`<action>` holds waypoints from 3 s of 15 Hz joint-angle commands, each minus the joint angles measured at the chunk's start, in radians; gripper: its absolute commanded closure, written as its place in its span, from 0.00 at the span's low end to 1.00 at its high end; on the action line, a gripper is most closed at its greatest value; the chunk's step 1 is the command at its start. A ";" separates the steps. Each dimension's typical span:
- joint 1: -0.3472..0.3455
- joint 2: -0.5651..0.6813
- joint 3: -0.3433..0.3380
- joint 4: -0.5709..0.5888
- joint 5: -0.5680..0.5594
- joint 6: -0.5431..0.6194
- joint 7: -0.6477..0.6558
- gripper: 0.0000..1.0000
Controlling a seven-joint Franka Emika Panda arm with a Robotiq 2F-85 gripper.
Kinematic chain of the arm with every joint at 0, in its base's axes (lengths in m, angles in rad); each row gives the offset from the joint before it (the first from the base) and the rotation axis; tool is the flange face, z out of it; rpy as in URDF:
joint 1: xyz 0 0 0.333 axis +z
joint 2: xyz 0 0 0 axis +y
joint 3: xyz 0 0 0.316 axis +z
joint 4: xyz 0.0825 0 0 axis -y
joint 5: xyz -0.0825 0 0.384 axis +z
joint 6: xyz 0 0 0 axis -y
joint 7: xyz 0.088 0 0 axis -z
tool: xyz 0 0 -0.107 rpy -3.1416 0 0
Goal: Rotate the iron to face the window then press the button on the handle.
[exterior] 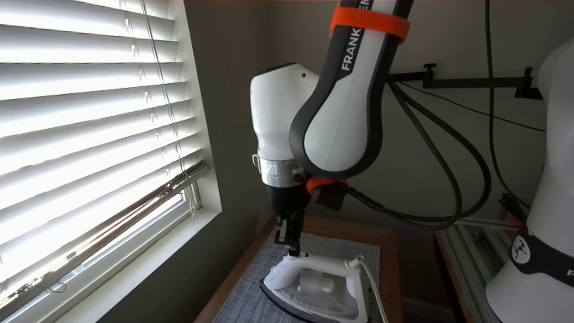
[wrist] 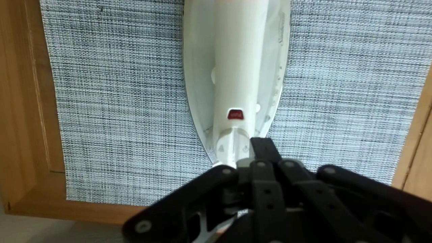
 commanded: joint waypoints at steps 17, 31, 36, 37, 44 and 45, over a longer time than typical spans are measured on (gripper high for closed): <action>0.006 0.066 -0.040 0.013 -0.046 0.089 -0.023 1.00; 0.004 0.129 -0.038 0.027 -0.041 0.120 -0.043 1.00; -0.005 0.162 -0.030 0.031 -0.027 0.137 -0.068 1.00; -0.004 0.170 -0.031 0.033 -0.028 0.143 -0.070 1.00; -0.005 0.195 -0.032 0.036 -0.027 0.165 -0.087 1.00; -0.005 0.195 -0.033 0.036 -0.028 0.165 -0.087 1.00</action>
